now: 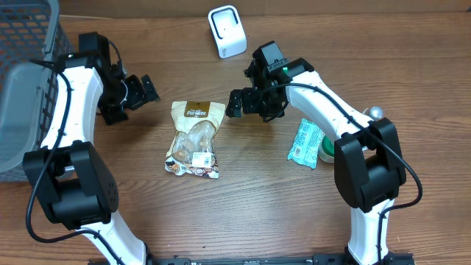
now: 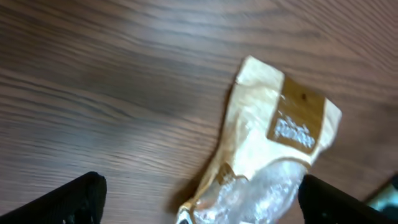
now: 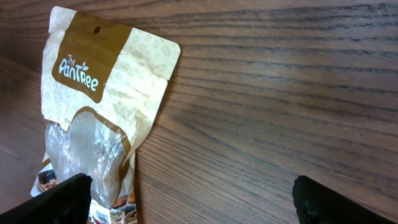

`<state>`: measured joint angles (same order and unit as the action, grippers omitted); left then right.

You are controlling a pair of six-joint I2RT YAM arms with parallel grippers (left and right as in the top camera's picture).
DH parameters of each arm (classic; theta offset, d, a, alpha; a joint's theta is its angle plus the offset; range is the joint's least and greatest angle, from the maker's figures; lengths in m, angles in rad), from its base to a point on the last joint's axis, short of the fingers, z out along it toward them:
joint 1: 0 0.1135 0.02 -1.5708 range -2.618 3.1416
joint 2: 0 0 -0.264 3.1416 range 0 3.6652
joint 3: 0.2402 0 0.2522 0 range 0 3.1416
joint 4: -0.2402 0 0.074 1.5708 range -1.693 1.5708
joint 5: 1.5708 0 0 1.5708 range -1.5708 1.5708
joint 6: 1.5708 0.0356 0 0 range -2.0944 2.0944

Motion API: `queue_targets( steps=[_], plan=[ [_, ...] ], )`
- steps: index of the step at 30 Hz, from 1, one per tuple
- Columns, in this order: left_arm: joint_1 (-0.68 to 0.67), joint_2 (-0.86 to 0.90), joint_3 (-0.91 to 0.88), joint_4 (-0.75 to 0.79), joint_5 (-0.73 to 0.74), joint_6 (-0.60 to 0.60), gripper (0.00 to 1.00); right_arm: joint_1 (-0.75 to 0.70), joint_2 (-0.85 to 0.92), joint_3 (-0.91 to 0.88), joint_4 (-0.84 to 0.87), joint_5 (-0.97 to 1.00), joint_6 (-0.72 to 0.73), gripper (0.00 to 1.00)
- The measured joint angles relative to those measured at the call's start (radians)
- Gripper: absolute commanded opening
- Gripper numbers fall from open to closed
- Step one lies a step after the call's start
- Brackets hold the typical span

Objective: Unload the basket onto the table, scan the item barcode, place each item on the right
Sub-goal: 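Lower the left gripper and grasp the PanTree bag's top edge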

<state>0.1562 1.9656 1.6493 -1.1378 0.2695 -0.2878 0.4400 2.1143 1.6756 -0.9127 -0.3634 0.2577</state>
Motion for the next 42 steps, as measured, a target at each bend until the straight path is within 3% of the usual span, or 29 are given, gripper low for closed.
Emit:
queue_targets(
  steps=[6,13,21,42],
  plan=[
    [-0.056,0.0,0.0,-0.068,0.034,0.074,0.81,0.0,0.0,0.0,0.0,0.0,0.0,1.0],
    [-0.181,0.0,0.0,-0.154,-0.038,0.093,0.75,0.0,0.0,0.0,0.0,0.0,0.0,1.0],
    [-0.282,0.0,-0.02,-0.171,-0.111,0.092,0.84,0.0,0.0,0.0,0.0,0.0,0.0,1.0],
    [-0.299,0.0,-0.269,0.137,-0.14,0.044,0.76,0.0,0.0,0.0,0.0,-0.001,0.0,1.0]
  ],
)
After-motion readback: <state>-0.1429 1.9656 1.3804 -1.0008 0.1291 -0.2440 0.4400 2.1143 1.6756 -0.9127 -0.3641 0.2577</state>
